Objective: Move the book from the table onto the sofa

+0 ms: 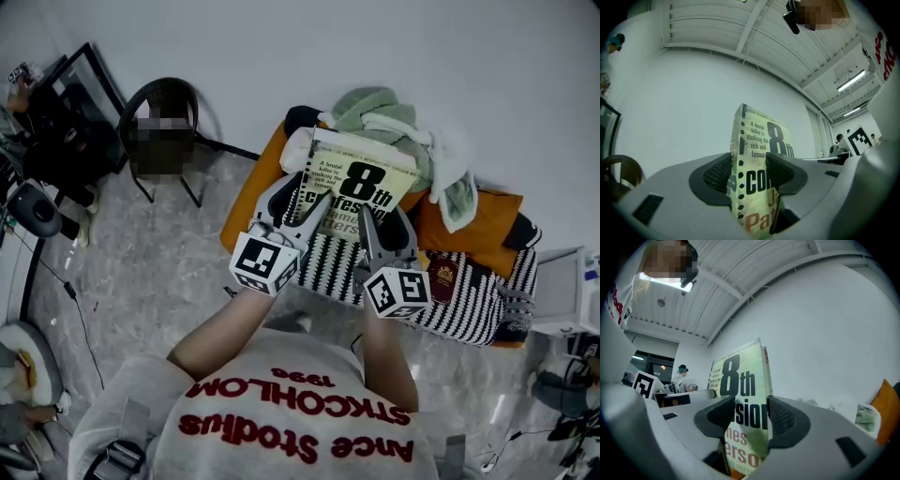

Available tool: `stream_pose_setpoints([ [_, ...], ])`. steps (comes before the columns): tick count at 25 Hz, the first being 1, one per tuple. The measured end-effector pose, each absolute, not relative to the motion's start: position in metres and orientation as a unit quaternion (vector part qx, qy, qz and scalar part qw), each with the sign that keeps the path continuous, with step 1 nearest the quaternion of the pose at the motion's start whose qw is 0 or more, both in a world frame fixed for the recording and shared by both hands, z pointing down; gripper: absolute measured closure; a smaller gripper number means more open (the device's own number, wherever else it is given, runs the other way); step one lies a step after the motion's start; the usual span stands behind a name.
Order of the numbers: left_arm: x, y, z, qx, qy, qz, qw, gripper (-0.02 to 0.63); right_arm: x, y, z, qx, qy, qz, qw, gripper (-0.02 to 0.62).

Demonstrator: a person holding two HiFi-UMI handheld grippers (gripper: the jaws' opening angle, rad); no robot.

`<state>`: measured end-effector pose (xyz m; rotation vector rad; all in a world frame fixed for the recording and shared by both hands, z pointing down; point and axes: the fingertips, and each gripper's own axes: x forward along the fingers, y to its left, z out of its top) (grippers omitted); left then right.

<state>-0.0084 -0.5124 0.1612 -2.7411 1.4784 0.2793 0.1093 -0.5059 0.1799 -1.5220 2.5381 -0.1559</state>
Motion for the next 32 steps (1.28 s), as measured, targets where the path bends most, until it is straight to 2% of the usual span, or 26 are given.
stream_pose_setpoints([
  [10, 0.022, -0.548, 0.159, -0.878, 0.47, 0.089, 0.004, 0.374, 0.141, -0.54, 0.178, -0.513, 0.852, -0.057, 0.094, 0.357],
  [32, 0.004, -0.597, 0.251, -0.891, 0.445, 0.049, -0.071, 0.374, 0.124, -0.576, 0.266, -0.548, 0.822, -0.133, 0.084, 0.368],
])
